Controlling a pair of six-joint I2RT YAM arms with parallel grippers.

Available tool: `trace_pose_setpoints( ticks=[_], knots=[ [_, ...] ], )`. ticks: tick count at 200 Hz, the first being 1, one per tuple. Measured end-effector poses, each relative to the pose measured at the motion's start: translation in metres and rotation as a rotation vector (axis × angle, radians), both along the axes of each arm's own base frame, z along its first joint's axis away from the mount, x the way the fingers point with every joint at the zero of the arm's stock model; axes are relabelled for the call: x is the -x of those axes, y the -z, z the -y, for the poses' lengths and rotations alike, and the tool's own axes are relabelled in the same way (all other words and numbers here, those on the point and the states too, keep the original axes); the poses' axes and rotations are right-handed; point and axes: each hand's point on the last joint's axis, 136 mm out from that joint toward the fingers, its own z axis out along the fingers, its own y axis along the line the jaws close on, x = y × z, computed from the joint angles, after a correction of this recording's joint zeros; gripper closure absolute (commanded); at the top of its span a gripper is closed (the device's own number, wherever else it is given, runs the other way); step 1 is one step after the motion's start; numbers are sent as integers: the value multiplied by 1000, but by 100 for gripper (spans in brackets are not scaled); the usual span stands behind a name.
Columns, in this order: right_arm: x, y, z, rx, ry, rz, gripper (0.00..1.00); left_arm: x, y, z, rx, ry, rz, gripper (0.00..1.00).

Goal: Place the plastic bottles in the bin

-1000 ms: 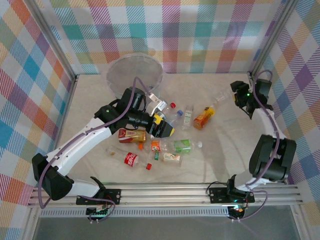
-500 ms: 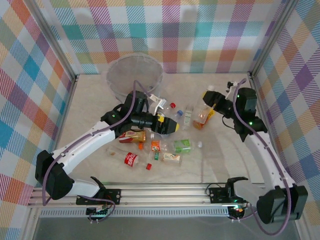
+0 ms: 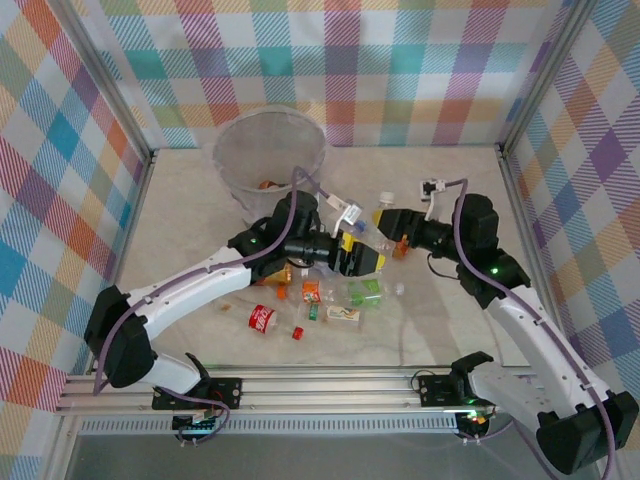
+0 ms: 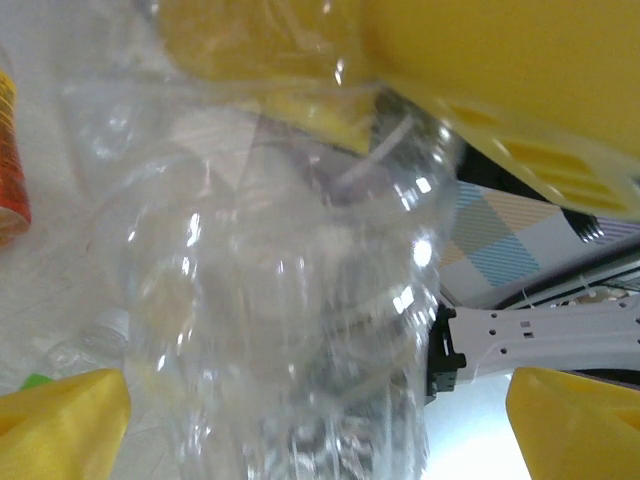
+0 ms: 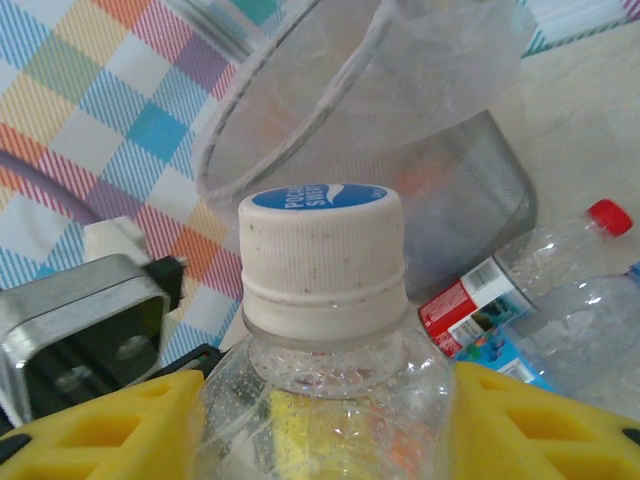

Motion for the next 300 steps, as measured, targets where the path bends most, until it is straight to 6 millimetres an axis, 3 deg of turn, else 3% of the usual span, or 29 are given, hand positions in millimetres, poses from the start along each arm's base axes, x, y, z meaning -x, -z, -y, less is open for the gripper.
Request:
trace_pose_setpoints(
  ticks=[65,81,94,140,162,225,252,300],
  knots=[
    [8,-1,-5,-1,-12,17,42,2,3,12,10,8,-32,39],
    [9,-3,-4,-2,-10,24,40,3,2,13,13,9,-38,42],
    [10,-4,-4,-4,-10,25,35,3,1,13,18,13,-36,43],
    [8,-4,-1,2,9,30,0,1,2,12,6,-9,-30,46],
    [15,-10,1,9,-1,70,0,-2,0,8,-25,-38,-18,45],
    [64,-48,13,28,-81,299,0,-16,-38,-13,-78,-106,59,44],
    [74,-50,11,45,-130,330,0,-28,-51,-29,-129,-148,98,44],
    [81,-64,13,56,-134,381,0,-60,-96,-72,-249,-281,247,43]
  ],
)
